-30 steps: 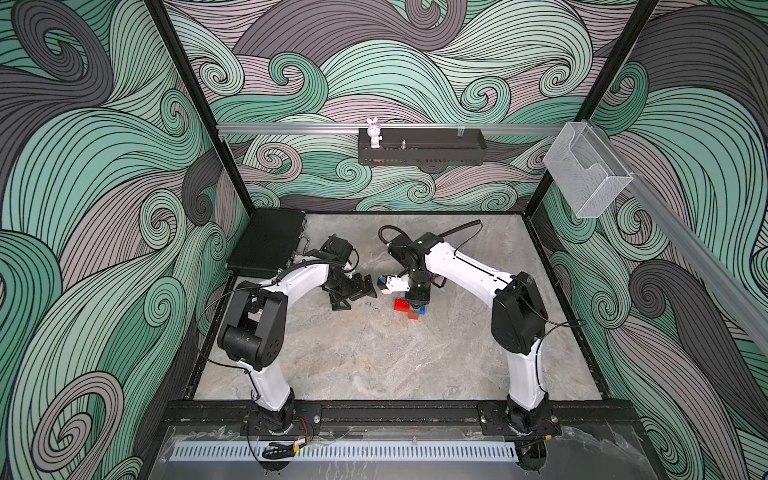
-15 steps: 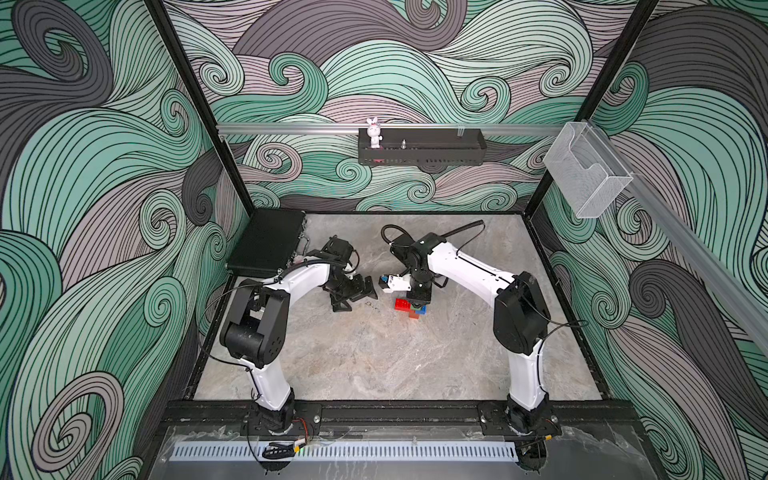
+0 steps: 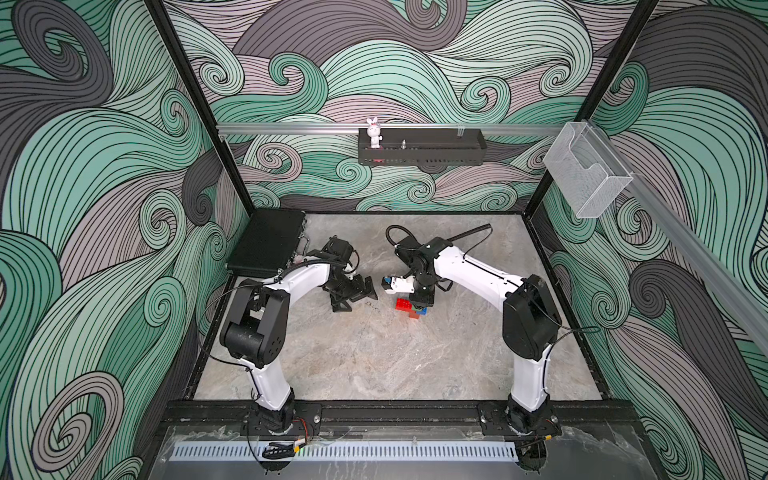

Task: Assemble the number 4 with lego
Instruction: Assemble the lego brick with the lego brick.

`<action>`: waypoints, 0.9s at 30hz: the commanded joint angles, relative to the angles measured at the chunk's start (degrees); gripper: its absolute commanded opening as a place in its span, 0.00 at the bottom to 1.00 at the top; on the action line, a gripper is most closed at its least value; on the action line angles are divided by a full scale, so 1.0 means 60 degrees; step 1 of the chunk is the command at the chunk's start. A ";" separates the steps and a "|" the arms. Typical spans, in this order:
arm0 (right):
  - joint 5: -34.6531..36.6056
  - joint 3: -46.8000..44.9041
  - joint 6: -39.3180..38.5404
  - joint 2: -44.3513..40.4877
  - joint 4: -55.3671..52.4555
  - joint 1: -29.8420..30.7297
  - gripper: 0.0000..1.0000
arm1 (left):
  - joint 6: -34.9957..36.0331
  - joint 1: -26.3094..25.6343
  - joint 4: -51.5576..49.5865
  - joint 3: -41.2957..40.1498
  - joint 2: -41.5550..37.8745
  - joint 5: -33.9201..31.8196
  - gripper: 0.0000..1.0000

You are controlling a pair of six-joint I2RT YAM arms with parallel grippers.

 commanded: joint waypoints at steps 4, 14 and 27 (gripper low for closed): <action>0.0135 -0.0286 -0.0075 0.1502 -0.1074 -0.0033 0.00 | 0.0262 0.0089 -0.0477 0.0139 0.0044 -0.0004 0.99; -0.0478 -0.0104 -0.0669 -0.0074 -0.1279 0.0507 0.00 | -0.0133 0.1097 -0.0072 -0.0321 -0.1245 -0.0270 0.99; -0.0885 -0.1014 -0.1788 -0.0591 -0.0700 0.1272 0.07 | 0.0377 0.1537 -0.0518 -0.0317 -0.1273 -0.0273 0.99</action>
